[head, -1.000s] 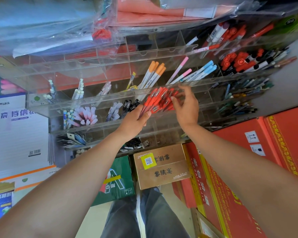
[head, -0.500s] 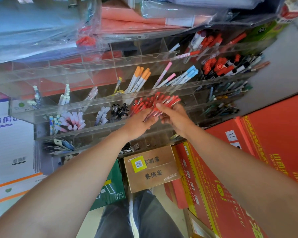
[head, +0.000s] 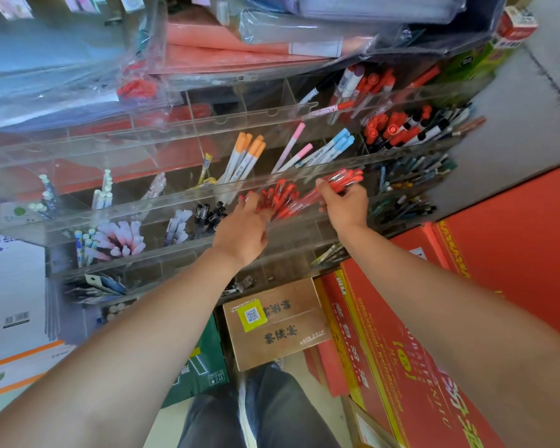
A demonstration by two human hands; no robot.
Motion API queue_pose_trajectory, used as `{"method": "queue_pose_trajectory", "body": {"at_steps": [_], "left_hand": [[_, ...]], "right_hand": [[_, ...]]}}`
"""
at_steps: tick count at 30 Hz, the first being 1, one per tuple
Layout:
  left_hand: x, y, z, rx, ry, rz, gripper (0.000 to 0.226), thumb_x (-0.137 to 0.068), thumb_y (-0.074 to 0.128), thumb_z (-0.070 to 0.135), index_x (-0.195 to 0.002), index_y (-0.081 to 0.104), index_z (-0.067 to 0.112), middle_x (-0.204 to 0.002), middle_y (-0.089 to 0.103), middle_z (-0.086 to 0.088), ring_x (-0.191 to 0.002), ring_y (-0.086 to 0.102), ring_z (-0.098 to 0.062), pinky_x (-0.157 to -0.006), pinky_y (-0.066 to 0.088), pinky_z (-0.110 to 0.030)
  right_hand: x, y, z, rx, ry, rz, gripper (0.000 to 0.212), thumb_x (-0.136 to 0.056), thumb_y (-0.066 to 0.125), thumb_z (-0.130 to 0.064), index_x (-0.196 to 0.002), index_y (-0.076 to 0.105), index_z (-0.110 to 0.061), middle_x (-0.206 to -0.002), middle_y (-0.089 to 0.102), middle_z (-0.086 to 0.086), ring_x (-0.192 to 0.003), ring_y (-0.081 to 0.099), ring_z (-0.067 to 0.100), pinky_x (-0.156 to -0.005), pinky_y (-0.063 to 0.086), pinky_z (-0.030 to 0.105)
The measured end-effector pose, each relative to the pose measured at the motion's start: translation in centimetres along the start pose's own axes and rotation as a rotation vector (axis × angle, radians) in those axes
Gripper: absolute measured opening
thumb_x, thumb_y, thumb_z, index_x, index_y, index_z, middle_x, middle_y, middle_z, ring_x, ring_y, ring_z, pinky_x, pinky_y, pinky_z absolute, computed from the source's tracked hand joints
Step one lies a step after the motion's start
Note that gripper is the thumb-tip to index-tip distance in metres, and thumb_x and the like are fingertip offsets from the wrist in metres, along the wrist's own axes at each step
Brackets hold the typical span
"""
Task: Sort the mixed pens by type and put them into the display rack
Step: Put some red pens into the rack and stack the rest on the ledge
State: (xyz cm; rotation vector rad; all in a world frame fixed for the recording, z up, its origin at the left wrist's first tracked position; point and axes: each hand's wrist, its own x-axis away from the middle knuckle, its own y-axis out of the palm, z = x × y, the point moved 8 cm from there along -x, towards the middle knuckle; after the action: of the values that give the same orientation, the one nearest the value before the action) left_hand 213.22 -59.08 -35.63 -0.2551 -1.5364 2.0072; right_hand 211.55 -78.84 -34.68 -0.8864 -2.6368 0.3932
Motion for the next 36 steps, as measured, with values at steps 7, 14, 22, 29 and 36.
{"method": "queue_pose_trajectory", "body": {"at_steps": [7,14,22,29,36], "left_hand": [[0.5,0.1,-1.4,-0.039,-0.013,0.035,0.048,-0.088,0.059,0.014,-0.134,0.049,0.020,-0.137,0.033,-0.005,-0.107,0.053,-0.023,-0.067,0.053,-0.030],[1.0,-0.7,-2.4,-0.030,-0.035,0.079,0.035,-0.089,0.055,0.012,-0.124,0.056,0.014,-0.135,0.039,-0.007,-0.095,0.059,-0.024,-0.058,0.048,-0.032],[0.1,-1.5,-2.2,0.065,-0.001,0.145,0.021,-0.090,0.058,0.015,-0.110,0.062,0.013,-0.128,0.044,-0.010,-0.073,0.062,-0.026,-0.055,0.053,-0.036],[-0.8,-3.2,1.1,-0.028,0.157,0.341,0.059,-0.083,0.066,0.013,-0.137,0.045,0.011,-0.129,0.050,-0.011,-0.105,0.057,-0.031,-0.076,0.055,-0.042],[-1.9,-1.2,3.3,-0.245,0.272,0.177,0.074,-0.075,0.070,0.022,-0.142,0.042,0.008,-0.149,0.040,-0.005,-0.138,0.027,-0.030,-0.111,0.028,-0.044]], "right_hand": [[1.0,3.3,0.9,0.082,-0.036,-0.036,0.026,-0.077,0.075,-0.036,-0.087,0.070,-0.012,-0.087,0.073,0.003,-0.083,0.070,0.016,-0.086,0.056,0.042],[1.3,4.6,-0.2,0.215,-0.181,-0.023,0.026,-0.079,0.075,-0.031,-0.085,0.069,-0.006,-0.085,0.072,0.007,-0.081,0.068,0.019,-0.083,0.054,0.041],[1.2,2.4,1.1,0.123,-0.130,0.104,0.033,-0.079,0.073,-0.034,-0.080,0.069,-0.001,-0.077,0.071,0.009,-0.073,0.069,0.022,-0.075,0.055,0.042],[-0.4,-2.7,-1.0,0.033,-0.120,0.314,0.021,-0.087,0.063,-0.018,-0.090,0.063,0.003,-0.081,0.070,0.012,-0.078,0.068,0.024,-0.079,0.054,0.041],[-1.4,-1.7,-1.0,0.057,-0.101,0.218,0.018,-0.087,0.066,-0.028,-0.077,0.056,-0.017,-0.080,0.070,0.009,-0.075,0.069,0.024,-0.078,0.055,0.044]]}}
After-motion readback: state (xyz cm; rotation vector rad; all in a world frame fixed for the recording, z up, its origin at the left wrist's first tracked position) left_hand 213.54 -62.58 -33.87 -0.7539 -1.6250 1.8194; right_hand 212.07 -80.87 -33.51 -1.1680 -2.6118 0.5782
